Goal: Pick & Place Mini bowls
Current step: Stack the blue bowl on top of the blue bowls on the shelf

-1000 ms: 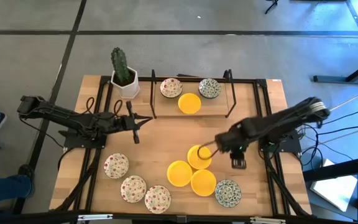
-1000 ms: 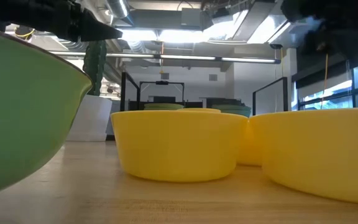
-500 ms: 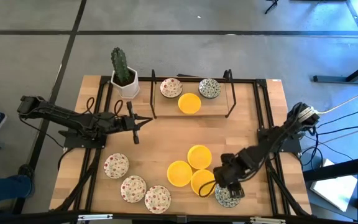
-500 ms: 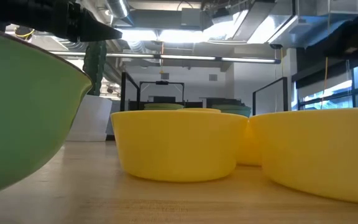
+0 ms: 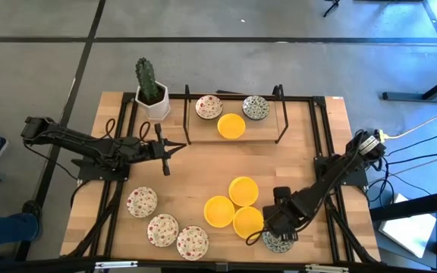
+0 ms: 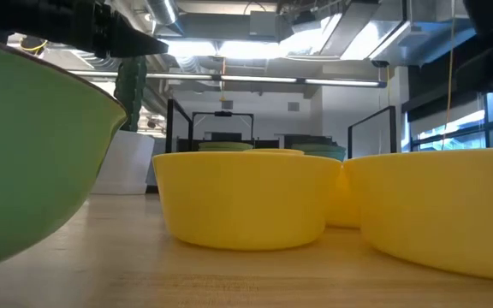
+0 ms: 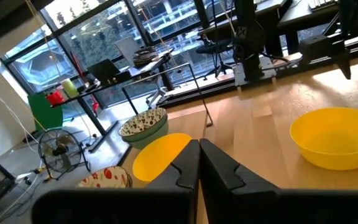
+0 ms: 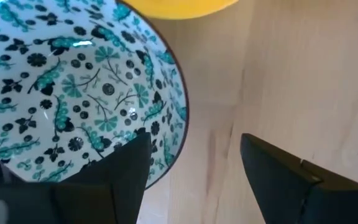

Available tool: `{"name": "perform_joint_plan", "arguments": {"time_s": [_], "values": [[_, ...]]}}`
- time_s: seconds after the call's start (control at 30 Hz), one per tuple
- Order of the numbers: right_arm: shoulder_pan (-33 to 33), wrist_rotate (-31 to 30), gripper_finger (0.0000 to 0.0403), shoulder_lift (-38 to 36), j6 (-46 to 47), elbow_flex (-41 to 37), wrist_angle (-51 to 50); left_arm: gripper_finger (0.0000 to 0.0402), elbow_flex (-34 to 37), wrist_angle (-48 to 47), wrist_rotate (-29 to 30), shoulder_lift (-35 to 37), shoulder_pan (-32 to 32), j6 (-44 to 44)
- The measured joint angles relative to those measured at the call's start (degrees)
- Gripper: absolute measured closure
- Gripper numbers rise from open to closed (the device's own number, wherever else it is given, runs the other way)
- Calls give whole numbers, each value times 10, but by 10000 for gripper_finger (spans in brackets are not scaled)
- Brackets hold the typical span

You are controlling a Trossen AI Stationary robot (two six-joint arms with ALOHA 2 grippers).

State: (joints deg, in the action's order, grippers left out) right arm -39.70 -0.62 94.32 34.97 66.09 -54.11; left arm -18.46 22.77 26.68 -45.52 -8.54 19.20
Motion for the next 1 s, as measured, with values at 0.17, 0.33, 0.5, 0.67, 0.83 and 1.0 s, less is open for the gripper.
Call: {"name": "perform_joint_plan", "arguments": {"time_s": [0.17,0.33,0.5,0.67,0.83,1.0], "values": [[0,20,155,11,-9,-31,61,399,0,-4,0,0,0,0],[0,28,166,17,-9,-53,71,396,0,-4,0,0,0,0],[2,23,227,16,-16,-53,72,394,0,-4,0,0,0,-2],[6,31,311,16,-34,-53,62,394,0,-4,0,0,0,-1],[30,98,387,12,-52,-51,39,398,0,-4,0,0,0,0],[61,128,369,15,-98,-49,12,399,0,-4,0,0,0,0]]}}
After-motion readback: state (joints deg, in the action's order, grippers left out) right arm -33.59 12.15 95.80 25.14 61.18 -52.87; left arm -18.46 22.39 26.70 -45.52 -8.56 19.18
